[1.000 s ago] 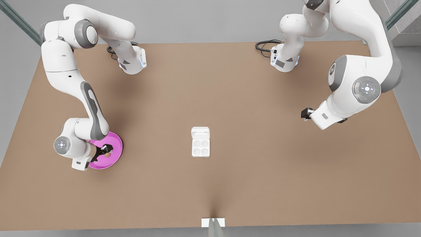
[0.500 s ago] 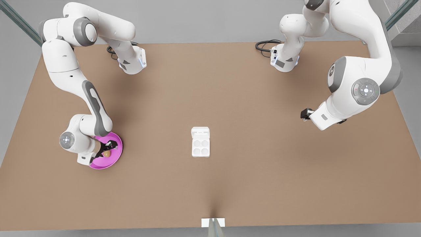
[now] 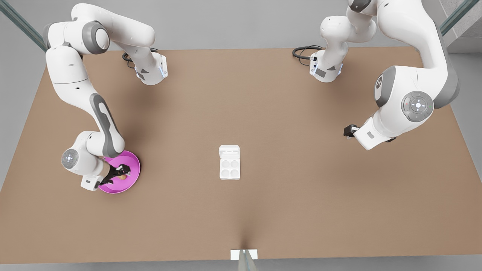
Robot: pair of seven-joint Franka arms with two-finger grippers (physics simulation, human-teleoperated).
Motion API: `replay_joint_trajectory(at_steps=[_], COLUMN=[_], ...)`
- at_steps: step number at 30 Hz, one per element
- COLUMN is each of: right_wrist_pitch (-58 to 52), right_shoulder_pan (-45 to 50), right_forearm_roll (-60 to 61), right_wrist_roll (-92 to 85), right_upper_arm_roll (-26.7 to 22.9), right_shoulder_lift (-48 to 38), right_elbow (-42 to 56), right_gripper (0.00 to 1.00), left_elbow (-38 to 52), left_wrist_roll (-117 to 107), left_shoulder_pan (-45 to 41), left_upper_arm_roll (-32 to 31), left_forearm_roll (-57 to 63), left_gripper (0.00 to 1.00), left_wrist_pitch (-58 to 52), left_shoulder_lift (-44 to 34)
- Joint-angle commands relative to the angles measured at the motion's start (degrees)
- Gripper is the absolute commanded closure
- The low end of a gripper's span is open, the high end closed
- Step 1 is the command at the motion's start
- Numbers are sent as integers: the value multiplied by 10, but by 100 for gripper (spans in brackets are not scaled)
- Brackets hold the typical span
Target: Pack egg into the box and close the box lid
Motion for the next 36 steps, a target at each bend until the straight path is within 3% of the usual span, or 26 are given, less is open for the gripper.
replay_joint_trajectory(at_steps=[1, 8, 27, 32, 36], right_wrist_pitch=[4, 69, 70, 69, 69], right_shoulder_pan=[-1, 1, -10, -11, -15], right_forearm_roll=[-1, 3, 3, 3, 3], right_wrist_roll=[1, 2, 5, 3, 3], right_upper_arm_roll=[-1, 0, -1, 0, 0], right_shoulder_lift=[0, 16, 11, 10, 10], right_elbow=[0, -1, -32, -31, -32], right_gripper=[0, 0, 0, 9, 10], left_elbow=[0, 0, 0, 0, 0], left_wrist_roll=[1, 0, 0, 0, 0], left_shoulder_pan=[0, 0, 0, 0, 0], left_upper_arm_roll=[0, 0, 0, 0, 0], left_forearm_roll=[0, 0, 0, 0, 0], left_gripper=[0, 0, 0, 0, 0], left_wrist_pitch=[0, -1, -1, -1, 0], left_shoulder_lift=[-1, -1, 4, 4, 5])
